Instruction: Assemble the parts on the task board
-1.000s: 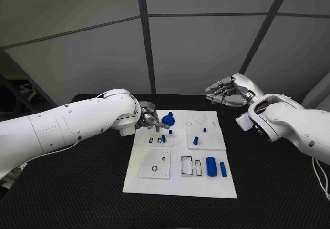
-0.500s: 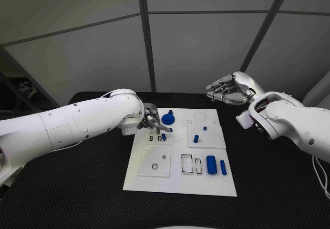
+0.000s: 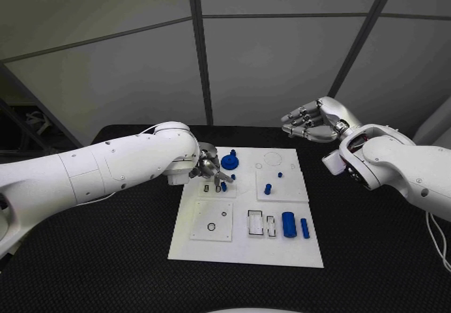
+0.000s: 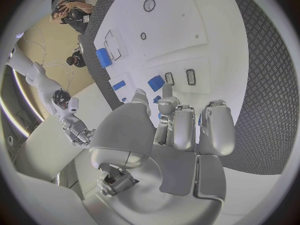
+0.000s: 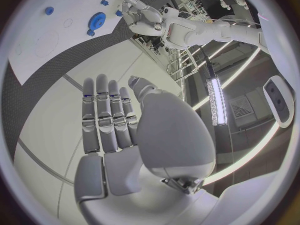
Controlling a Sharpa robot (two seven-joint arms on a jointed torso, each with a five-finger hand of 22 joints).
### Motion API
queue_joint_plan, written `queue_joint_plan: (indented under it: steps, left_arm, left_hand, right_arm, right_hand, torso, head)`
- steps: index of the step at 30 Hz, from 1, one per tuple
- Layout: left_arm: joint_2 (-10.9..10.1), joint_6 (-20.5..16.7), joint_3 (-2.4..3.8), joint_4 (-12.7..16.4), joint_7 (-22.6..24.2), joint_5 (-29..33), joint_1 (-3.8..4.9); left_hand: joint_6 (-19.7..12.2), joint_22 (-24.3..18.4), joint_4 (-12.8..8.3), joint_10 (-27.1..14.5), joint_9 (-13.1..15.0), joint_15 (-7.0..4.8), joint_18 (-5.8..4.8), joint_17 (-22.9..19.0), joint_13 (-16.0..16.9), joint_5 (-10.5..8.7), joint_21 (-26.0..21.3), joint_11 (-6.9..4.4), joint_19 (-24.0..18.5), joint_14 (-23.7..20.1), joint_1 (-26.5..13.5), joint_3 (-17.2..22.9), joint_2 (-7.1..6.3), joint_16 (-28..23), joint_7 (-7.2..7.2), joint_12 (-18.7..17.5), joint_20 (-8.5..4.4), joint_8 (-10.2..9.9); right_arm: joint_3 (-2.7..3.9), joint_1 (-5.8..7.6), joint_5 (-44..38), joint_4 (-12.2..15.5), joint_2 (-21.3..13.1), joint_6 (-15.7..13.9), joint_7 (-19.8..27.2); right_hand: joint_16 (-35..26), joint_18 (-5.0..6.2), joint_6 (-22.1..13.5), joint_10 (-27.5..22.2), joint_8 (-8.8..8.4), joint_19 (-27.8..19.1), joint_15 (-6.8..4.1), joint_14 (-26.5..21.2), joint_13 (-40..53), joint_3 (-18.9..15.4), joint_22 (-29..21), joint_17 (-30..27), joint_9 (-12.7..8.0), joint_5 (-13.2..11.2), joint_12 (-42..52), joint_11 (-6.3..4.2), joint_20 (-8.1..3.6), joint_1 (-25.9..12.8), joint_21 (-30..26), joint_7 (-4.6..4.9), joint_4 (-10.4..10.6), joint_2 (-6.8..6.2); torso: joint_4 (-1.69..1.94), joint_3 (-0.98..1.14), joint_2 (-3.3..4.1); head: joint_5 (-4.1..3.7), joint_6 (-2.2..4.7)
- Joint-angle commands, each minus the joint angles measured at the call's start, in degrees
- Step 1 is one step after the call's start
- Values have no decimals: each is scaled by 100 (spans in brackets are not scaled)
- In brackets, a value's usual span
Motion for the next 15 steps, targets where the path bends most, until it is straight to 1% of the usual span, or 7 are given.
queue_joint_plan:
  steps: [1, 6, 15]
  left_arm:
    - [25, 157, -3, -17, -51, -48, 8]
    - [59, 189, -14, -36, -53, -49, 7]
    - [91, 200, -25, -61, -54, -46, 5]
  left_hand:
    - [-40, 2, -3, -39, 13, -32, 9, 2, 0, 5, 11, 1, 14, 213, 7, -28, 51, 16, -12, -27, 6, 33]
    - [-51, -1, -15, -42, 36, -31, 10, 3, 2, 19, 9, 1, 9, 213, 37, -31, 65, 17, -12, -21, 7, 45]
    - [-60, -24, -27, -43, 59, -31, 15, 3, 7, 32, -4, 0, -3, 213, 72, -32, 80, 16, -13, -13, 8, 58]
  right_arm:
    - [5, 13, 12, -2, 14, -56, 15]
    - [5, 12, 12, -9, 25, -49, 11]
    - [5, 12, 12, -21, 40, -39, 3]
  right_hand:
    - [-27, 55, 5, 4, -23, 36, 11, 20, -6, 0, -8, -8, -8, 29, -24, 24, 11, -30, -22, 37, -29, -21]
    - [-38, 55, 3, 4, -26, 35, 14, 20, -12, 1, -12, -15, -8, 31, -29, 26, 13, -30, -30, 38, -30, -20]
    - [-60, 54, 0, 3, -32, 32, 18, 21, -25, 3, -21, -31, -8, 38, -38, 29, 17, -32, -47, 42, -33, -16]
  torso:
    - [0, 1, 1]
    - [-2, 2, 4]
    - [6, 1, 4]
  head:
    - [10, -7]
    - [9, -12]
    - [3, -26]
